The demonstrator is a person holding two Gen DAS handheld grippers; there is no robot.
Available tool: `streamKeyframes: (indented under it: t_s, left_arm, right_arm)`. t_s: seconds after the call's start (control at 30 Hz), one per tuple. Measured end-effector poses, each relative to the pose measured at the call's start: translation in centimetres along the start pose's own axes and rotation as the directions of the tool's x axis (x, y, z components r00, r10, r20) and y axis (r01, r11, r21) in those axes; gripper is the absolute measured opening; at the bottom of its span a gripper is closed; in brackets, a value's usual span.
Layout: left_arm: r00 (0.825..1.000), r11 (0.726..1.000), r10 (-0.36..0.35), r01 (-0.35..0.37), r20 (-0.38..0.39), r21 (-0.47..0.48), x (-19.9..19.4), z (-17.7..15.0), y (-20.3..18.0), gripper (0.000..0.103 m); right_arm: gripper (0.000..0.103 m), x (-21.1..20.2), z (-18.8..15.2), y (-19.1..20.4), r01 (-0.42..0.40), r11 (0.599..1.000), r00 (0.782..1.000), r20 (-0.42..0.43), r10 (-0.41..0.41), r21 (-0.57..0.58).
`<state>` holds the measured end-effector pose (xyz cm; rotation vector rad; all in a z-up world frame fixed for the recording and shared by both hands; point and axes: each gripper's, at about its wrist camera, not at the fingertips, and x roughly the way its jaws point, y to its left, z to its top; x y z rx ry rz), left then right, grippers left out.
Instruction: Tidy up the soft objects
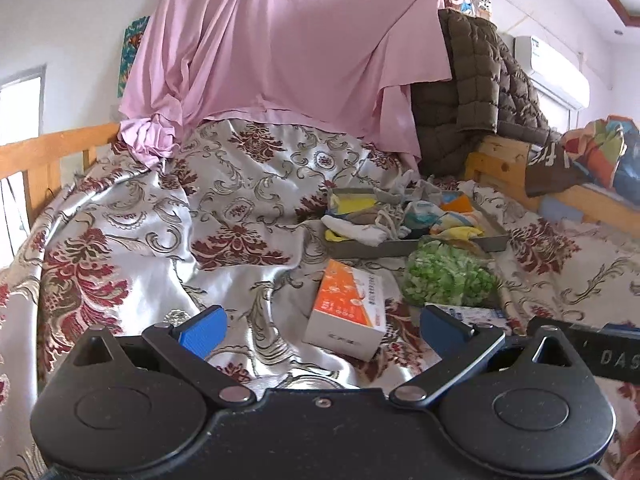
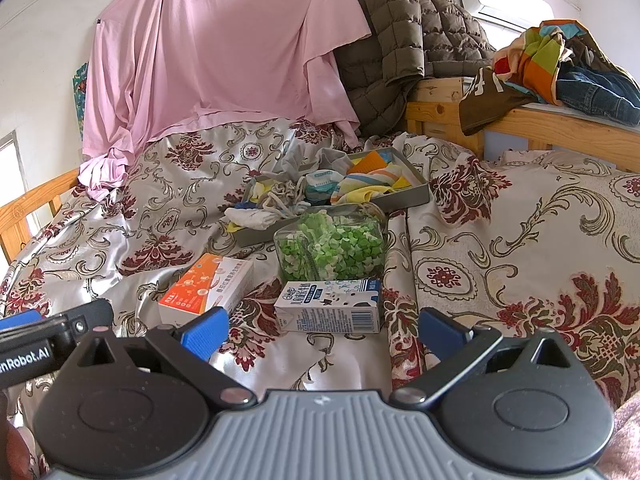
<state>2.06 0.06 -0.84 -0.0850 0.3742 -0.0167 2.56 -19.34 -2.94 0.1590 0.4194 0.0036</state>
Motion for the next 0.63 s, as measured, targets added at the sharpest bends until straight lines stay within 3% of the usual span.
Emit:
streamKeyframes:
  t_s: [0.63]
  left_arm:
    - [0.999, 0.999, 0.025, -0.024, -0.02, 0.025, 0.09, 0.54, -0.06, 0.102]
  right_arm:
    - [0.103, 0.02, -0.05, 0.01, -0.001, 1.0, 1.0, -0.003, 0.001, -0.004]
